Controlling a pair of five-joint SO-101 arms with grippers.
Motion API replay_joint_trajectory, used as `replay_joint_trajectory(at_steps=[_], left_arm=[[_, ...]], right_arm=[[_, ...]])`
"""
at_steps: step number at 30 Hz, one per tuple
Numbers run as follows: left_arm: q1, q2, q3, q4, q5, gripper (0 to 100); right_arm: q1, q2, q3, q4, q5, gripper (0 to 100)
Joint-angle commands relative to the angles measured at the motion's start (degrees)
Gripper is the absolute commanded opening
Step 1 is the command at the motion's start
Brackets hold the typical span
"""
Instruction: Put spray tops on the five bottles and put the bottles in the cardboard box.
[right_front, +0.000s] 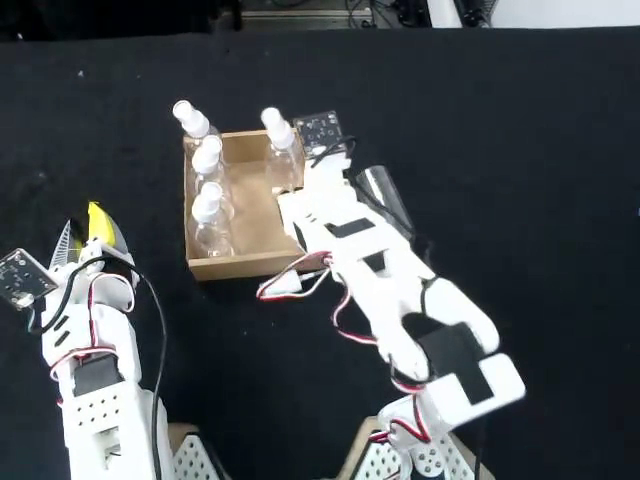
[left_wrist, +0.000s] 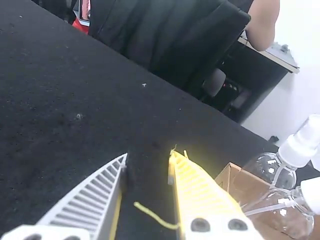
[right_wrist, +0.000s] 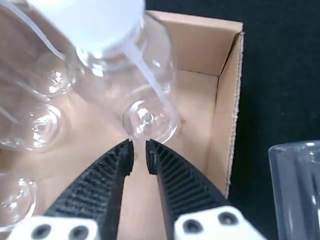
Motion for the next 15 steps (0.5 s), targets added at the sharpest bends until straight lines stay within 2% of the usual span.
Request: replay_joint_trajectory(at_steps=[1,15], left_arm=[[0.40,-0.88,1.45,-0.18,0.26,11],[0.40,-0.88,1.45,-0.18,0.26,11]], right_arm=[[-0.88,0.84,-4.62,-1.85,-0.44,0.9],[-0.97,1.54,-5.93,-2.02,-0.35,1.0]])
